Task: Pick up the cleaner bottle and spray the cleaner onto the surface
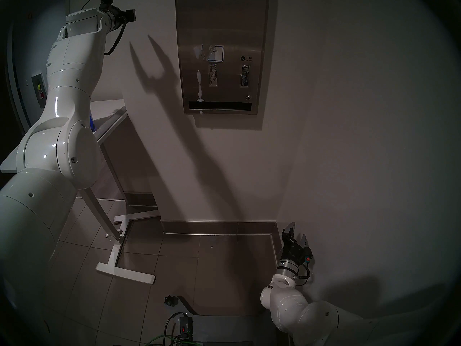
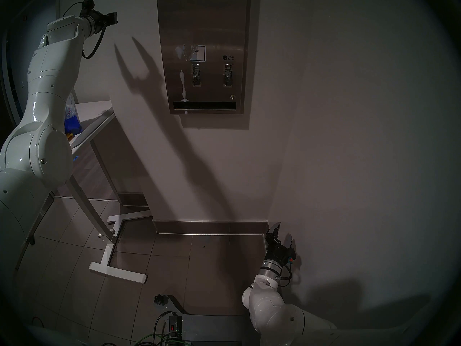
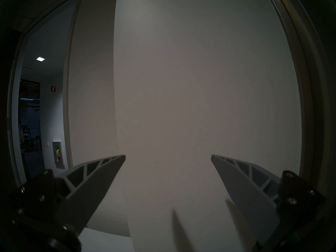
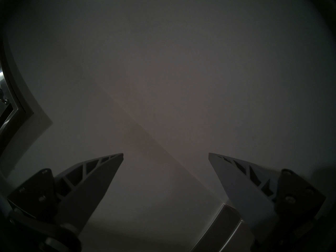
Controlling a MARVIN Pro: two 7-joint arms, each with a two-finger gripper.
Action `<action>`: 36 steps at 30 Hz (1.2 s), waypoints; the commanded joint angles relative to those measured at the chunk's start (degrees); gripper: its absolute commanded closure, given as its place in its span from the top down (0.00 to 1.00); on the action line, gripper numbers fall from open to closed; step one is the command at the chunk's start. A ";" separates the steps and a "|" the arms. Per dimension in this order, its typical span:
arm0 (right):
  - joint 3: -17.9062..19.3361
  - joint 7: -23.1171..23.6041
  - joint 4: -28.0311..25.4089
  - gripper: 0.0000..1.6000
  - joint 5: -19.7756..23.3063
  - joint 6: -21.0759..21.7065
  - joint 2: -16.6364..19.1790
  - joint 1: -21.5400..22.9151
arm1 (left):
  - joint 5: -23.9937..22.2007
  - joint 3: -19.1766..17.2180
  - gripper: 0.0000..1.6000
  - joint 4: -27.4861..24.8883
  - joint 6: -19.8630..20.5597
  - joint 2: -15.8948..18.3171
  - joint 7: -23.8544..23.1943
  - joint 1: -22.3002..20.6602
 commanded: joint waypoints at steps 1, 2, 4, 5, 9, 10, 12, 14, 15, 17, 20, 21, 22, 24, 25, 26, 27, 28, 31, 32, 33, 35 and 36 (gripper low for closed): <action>-0.27 1.91 -2.06 1.00 -0.21 -0.22 0.11 0.66 | -0.62 -0.68 1.00 -1.54 -1.27 0.08 -0.22 -2.42; -0.29 1.90 -2.16 1.00 -0.21 -0.22 0.05 0.61 | -0.70 -0.76 1.00 -1.54 -1.29 0.07 -0.29 -2.38; -0.34 1.89 -2.47 1.00 -0.22 -0.22 0.11 0.59 | -0.97 -1.02 1.00 -1.56 -1.36 0.06 -0.49 -2.28; -0.36 1.89 -2.58 1.00 -0.22 -0.22 0.09 0.57 | -1.06 -1.10 1.00 -1.56 -1.38 0.05 -0.56 -2.25; -0.44 1.87 -3.01 1.00 -0.23 -0.22 0.16 0.53 | -1.36 -1.44 1.00 -1.58 -1.50 0.17 -0.82 -2.17; -0.45 1.87 -3.09 1.00 -0.23 -0.22 0.13 0.50 | -1.41 -1.53 1.00 -1.58 -1.53 0.26 -0.85 -2.15; -0.49 1.86 -3.30 1.00 -0.23 -0.22 0.12 0.45 | -1.51 -1.73 1.00 -1.64 -1.60 0.41 -0.97 -2.06; -0.53 1.86 -3.50 1.00 -0.23 -0.22 0.16 0.43 | -1.67 -1.93 1.00 -1.72 -1.67 0.42 -1.09 -1.89; -0.53 1.86 -3.50 1.00 -0.23 -0.22 0.16 0.43 | -1.67 -1.93 1.00 -1.72 -1.67 0.42 -1.09 -1.89; -0.59 1.87 -3.85 1.00 -0.24 -0.22 0.22 0.39 | -1.95 -2.30 1.00 -1.74 -1.71 0.46 -1.32 -1.31; -0.65 1.87 -4.16 1.00 -0.24 -0.22 0.18 0.30 | -2.15 -2.58 1.00 -1.70 -1.69 0.54 -1.56 -0.43; -0.65 1.87 -4.16 1.00 -0.24 -0.22 0.18 0.30 | -2.15 -2.58 1.00 -1.70 -1.69 0.54 -1.56 -0.43; -0.69 1.86 -4.35 1.00 -0.25 -0.22 0.29 0.30 | -2.34 -2.82 1.00 -1.57 -1.62 0.64 -1.74 0.38; -0.71 1.84 -4.43 1.00 -0.25 -0.22 0.25 0.26 | -2.43 -2.93 1.00 -1.47 -1.55 0.67 -1.84 0.85; -0.73 1.83 -4.55 1.00 -0.25 -0.22 0.27 0.22 | -2.51 -3.03 1.00 -1.44 -1.52 0.70 -1.95 1.32; -0.77 1.79 -4.71 1.00 -0.25 -0.22 0.33 0.18 | -2.68 -3.21 1.00 -1.27 -1.39 0.72 -2.16 2.37; -0.79 1.77 -4.75 1.00 -0.24 -0.22 0.31 0.15 | -2.74 -3.27 1.00 -1.17 -1.30 0.72 -2.25 2.85; -0.79 1.77 -4.75 1.00 -0.24 -0.22 0.31 0.15 | -2.74 -3.27 1.00 -1.17 -1.30 0.72 -2.25 2.85; -0.85 1.69 -4.93 1.00 -0.24 -0.22 0.36 0.06 | -2.97 -3.53 1.00 -0.92 -1.12 0.78 -2.56 4.31; -0.87 1.67 -5.00 1.00 -0.24 -0.22 0.38 0.03 | -3.04 -3.62 1.00 -0.84 -1.07 0.78 -2.67 4.85; -0.91 1.62 -5.10 1.00 -0.24 -0.22 0.39 -0.04 | -3.19 -3.76 1.00 -0.70 -0.98 0.77 -2.90 5.80; -0.94 1.60 -5.17 1.00 -0.24 -0.22 0.49 -0.05 | -3.28 -3.85 1.00 -0.67 -0.95 0.78 -3.03 6.37; -0.96 1.57 -5.23 1.00 -0.24 -0.22 0.43 -0.12 | -3.35 -3.93 1.00 -0.62 -0.90 0.78 -3.14 6.89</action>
